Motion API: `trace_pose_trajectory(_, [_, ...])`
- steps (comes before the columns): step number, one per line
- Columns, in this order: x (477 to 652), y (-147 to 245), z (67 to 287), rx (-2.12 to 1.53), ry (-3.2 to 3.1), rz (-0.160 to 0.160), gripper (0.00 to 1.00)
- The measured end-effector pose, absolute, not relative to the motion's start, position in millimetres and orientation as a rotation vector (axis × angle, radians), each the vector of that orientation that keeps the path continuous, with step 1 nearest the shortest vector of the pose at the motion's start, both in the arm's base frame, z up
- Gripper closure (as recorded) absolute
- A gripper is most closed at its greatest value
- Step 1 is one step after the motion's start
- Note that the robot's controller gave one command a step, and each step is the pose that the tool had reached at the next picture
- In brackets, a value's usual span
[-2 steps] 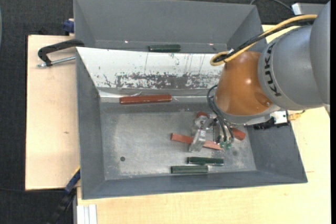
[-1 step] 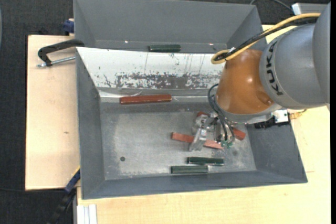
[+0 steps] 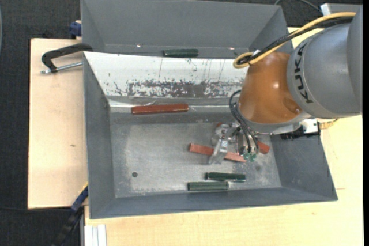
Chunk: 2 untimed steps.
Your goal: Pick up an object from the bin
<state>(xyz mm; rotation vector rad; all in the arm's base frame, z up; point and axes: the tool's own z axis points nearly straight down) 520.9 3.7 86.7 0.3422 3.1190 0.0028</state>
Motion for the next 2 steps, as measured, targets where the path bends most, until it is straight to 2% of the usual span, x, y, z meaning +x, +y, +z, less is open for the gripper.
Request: trace_pose_trajectory(2, [521.9, 3.8, 96.1, 0.341, 3.117, 0.003, 1.00])
